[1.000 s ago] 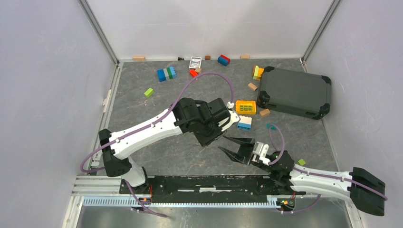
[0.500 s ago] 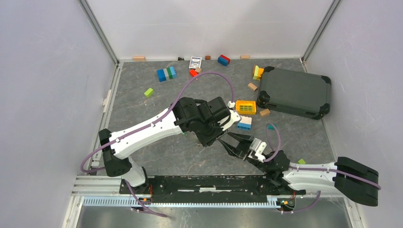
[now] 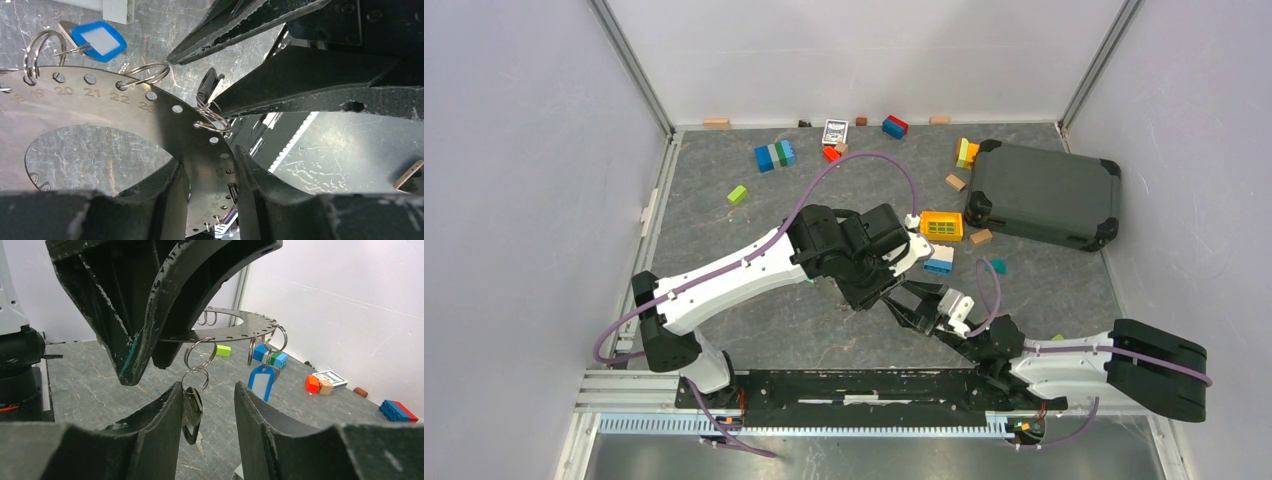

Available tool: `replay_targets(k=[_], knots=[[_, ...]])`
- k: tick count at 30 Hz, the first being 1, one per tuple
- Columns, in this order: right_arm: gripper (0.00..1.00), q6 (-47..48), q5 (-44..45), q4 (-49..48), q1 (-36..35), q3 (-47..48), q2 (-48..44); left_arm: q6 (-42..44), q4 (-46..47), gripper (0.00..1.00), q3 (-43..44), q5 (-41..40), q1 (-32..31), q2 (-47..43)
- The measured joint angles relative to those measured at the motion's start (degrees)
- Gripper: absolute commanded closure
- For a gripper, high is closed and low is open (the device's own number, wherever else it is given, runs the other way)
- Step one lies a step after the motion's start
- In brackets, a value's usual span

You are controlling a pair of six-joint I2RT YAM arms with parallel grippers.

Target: Remove the keys from the keyring

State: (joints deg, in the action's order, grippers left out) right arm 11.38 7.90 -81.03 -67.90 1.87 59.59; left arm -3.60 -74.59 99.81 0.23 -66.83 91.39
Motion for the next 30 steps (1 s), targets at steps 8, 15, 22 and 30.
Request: replay_targets(k=[8,15,22,30], knots=[[0.61,-0.2,0.39,-1.86,-0.02,1.42,2.25,-0.02,0.92,0.98,0.0,1.01,0.0,0.0],[0.64,-0.63,0.63,-2.16,-0.26,1.81,3.04,-0.02,1.27,0.98,0.0,1.66,0.0,0.0],[0.59,-0.85,2.6,-2.47,-0.33,1.77,2.84,-0.02,1.46,0.98,0.0,1.84,0.0,0.0],[0.75,-1.05,4.04,-2.45,-0.37,1.16,1.07,-0.02,2.43,0.98,0.0,1.86,0.15,0.0]])
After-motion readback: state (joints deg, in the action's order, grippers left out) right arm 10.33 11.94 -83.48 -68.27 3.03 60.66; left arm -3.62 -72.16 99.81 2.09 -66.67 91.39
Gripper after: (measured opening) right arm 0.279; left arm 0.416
